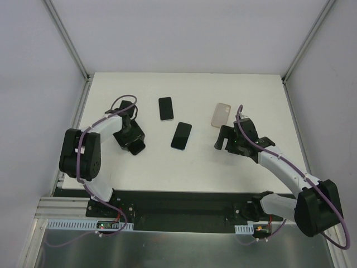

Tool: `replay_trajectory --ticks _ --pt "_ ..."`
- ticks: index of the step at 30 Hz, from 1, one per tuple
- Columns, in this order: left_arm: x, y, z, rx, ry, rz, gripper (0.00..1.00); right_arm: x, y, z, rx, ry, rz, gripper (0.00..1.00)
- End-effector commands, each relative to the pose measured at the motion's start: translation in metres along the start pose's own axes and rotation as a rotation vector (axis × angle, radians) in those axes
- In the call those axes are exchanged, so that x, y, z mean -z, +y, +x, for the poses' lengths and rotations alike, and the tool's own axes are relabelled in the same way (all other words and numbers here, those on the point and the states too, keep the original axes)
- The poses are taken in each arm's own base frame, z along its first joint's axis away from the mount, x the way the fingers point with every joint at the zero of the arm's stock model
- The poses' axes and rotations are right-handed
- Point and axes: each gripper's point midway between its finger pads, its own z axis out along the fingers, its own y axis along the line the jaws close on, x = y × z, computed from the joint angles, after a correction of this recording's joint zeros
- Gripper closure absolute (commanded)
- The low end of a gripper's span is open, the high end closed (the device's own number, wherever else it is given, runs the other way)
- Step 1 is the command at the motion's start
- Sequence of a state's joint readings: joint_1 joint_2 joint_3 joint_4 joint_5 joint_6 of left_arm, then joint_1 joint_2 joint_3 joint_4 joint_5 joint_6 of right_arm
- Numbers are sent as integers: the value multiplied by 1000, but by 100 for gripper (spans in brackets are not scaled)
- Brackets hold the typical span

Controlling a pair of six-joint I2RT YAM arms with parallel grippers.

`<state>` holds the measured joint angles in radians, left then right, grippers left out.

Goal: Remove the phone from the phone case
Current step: Pick up the phone at the center of the board.

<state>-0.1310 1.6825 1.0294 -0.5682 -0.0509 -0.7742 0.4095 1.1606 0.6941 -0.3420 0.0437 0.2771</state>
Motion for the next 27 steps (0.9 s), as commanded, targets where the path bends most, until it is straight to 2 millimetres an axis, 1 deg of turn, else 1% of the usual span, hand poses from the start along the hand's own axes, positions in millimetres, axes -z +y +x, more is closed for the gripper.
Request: replay_trajectory --ticks 1,2,3,4,5,6,7,8,9,10,11,12,13,14,15,17,18,19,20,21,23,25,26,27 --pt "28 -46 50 -154 69 174 54 17 46 -21 -37 -53 -124 4" --pt "30 -54 69 -204 91 187 54 19 59 -21 -31 -58 -159 4" --pt "31 -59 77 -224 105 197 54 19 67 -20 -33 -60 -179 4" --pt "34 -65 88 -244 127 215 54 17 79 -14 -47 -30 -218 4" --pt "37 -73 101 -279 142 235 54 18 95 -11 -43 -29 -266 4" --pt "40 -78 110 -298 156 250 54 18 105 -7 -43 -11 -300 3" --pt "45 -86 117 -308 171 276 55 12 112 -1 -45 12 -315 4" --pt "46 -92 124 -325 184 292 54 13 128 1 -60 11 -364 4" --pt "51 -98 137 -361 200 307 54 8 135 11 -62 45 -389 4" --pt "56 -107 140 -373 203 331 54 8 146 17 -60 59 -419 4" --pt "59 -112 147 -389 227 352 54 9 158 14 -88 47 -467 4" --pt "63 -117 154 -409 235 369 54 3 160 23 -111 81 -473 4" --pt "67 -122 156 -422 237 385 54 1 163 25 -135 88 -484 5" --pt "71 -124 159 -433 243 402 55 1 169 20 -159 70 -515 5" --pt "74 -126 163 -452 244 415 55 -1 170 21 -201 78 -515 4" --pt "83 -128 165 -469 249 450 56 -2 173 18 -216 71 -523 5" --pt "84 -127 167 -484 248 460 56 -5 175 19 -219 81 -519 5" --pt "86 -127 167 -488 247 469 56 -5 180 13 -222 78 -527 4" --pt "93 -128 168 -496 242 494 56 -6 182 11 -233 85 -528 4" --pt "94 -126 170 -506 246 500 55 -12 182 13 -263 106 -511 5" --pt "99 -125 171 -513 239 522 55 -18 184 7 -304 115 -503 5" --pt "99 -123 173 -518 245 534 55 -31 183 9 -358 150 -482 5" --pt "101 -123 174 -518 245 544 55 -31 189 5 -369 158 -490 7" --pt "101 -121 175 -516 251 547 55 -39 189 10 -379 189 -482 7"
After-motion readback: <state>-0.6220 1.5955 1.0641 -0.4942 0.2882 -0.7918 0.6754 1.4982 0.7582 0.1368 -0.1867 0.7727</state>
